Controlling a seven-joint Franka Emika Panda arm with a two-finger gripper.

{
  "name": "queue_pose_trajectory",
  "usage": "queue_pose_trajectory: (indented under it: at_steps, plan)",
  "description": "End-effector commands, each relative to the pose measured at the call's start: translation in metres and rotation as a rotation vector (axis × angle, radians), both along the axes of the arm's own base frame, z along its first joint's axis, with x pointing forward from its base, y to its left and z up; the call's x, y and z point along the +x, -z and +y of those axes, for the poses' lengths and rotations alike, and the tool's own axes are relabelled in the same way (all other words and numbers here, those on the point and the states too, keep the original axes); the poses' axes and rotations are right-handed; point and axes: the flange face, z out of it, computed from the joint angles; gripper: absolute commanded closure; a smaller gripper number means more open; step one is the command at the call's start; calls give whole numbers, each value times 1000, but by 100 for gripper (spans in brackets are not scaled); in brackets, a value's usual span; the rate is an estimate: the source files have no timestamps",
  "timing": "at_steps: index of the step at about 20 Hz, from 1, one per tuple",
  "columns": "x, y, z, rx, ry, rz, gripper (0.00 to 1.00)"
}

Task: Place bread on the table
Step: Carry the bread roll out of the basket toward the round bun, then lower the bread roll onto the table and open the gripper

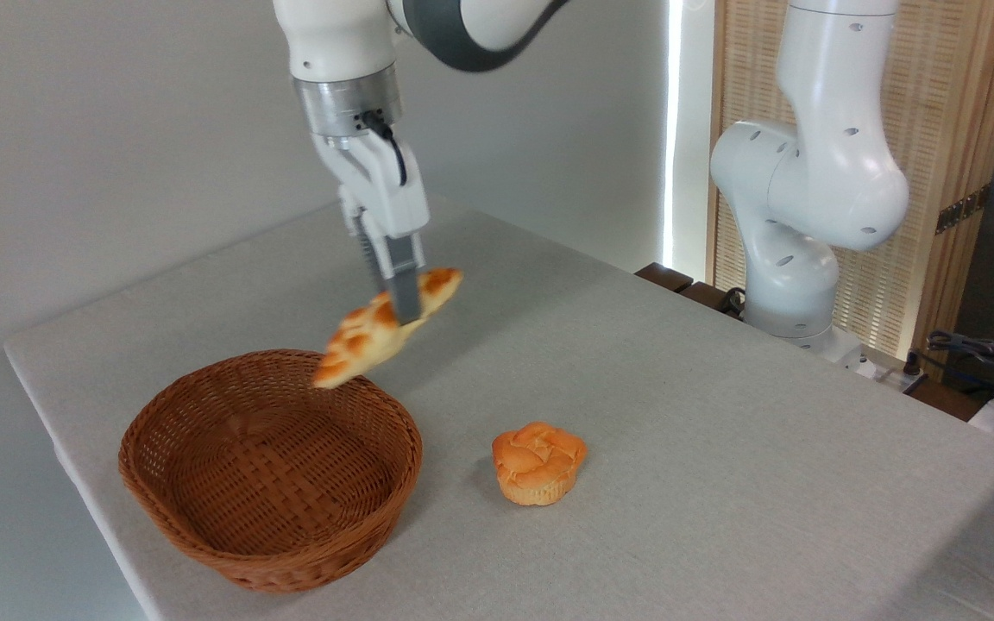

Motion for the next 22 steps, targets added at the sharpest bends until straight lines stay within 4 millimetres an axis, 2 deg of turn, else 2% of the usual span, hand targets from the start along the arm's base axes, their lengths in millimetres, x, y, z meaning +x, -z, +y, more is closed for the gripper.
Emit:
queue_pose_trajectory:
  at_steps: [1,4,7,12,13,14,15,17,22]
  plan:
    - [-23,26,-2,68,43,86,64]
    - [-29,42,-10,78,51,118,64]
    - [-37,62,-8,91,50,160,64]
    - [-37,69,-13,87,30,160,62]
    - [-37,69,-13,87,30,160,50]
    - [-37,69,-13,87,30,160,28]
    - [-37,68,-13,87,28,158,15]
    - [-37,68,-13,87,28,158,0]
    - [-36,69,-13,86,33,158,0]
